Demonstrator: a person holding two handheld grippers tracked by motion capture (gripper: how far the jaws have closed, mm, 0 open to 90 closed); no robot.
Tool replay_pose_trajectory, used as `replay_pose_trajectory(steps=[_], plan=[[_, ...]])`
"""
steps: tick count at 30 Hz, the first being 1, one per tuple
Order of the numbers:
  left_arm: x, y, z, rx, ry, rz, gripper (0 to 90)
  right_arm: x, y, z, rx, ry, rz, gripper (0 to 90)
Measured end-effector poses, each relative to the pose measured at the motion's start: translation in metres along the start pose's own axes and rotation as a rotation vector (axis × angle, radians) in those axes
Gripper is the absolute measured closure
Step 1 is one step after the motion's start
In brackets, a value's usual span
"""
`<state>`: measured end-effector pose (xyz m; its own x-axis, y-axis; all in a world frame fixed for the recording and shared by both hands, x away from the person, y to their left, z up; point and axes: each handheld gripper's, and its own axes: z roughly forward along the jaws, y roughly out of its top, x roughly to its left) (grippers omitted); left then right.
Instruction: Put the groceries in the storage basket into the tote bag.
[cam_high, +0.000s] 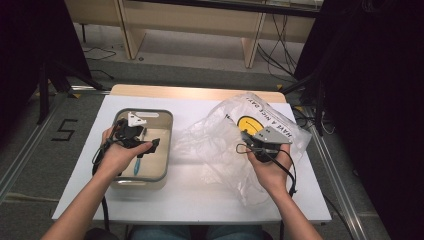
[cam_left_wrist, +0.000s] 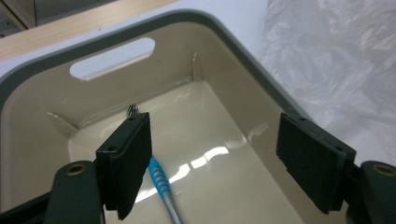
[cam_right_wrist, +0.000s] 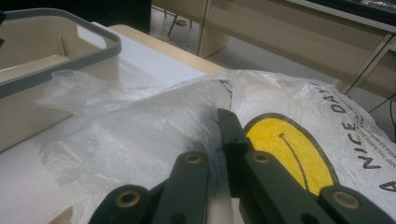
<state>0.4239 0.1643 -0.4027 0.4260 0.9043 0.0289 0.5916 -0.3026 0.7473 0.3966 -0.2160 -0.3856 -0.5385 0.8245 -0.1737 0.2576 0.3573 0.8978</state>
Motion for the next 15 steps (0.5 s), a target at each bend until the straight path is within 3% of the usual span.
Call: replay_pose_trajectory(steps=[15], plan=[[0.016, 0.002, 0.036, 0.158, 0.050, -0.061, 30.1, 0.000, -0.001, -0.001, 0.001, 0.001, 0.001, 90.0]])
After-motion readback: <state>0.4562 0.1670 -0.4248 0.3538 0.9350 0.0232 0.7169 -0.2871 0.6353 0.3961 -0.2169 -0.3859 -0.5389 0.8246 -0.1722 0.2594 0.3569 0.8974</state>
